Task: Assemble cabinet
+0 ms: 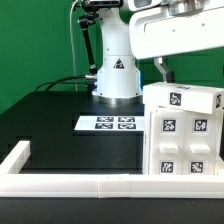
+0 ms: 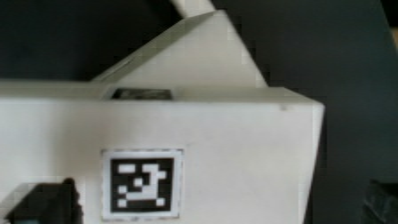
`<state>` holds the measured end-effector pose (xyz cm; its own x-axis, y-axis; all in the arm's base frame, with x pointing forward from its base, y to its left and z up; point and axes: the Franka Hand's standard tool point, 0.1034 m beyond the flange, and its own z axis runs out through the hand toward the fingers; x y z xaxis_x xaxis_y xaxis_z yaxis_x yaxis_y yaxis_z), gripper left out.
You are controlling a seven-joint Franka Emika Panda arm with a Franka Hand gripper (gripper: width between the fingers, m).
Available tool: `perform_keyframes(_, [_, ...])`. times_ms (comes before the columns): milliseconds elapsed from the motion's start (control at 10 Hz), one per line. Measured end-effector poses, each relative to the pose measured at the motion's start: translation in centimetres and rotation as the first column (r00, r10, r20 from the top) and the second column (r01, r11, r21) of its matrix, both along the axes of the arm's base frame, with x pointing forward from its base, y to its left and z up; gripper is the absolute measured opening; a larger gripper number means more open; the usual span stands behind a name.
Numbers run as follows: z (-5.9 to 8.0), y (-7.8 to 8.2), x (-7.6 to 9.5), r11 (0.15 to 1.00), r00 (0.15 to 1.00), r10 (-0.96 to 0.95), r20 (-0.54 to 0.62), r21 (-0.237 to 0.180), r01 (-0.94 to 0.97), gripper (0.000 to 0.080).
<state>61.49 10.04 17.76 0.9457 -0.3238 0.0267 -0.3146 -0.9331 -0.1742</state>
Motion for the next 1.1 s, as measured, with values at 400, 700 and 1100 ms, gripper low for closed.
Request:
perform_keyframes(400, [-0.3,0.0,-0.2,0.906,0.909,0.416,0.018,-0.095,-0.413,0.0797])
perform_keyframes(700, [-0.5,-0.9,-0.1,0.838,0.842,0.539,0.033,-0.121,-0.532,0.0797])
perform_keyframes(1100, [-1.0,-0.7,-0.4,0.621,0.627,0.779,0.013,-0.161,-0.767,0.0797])
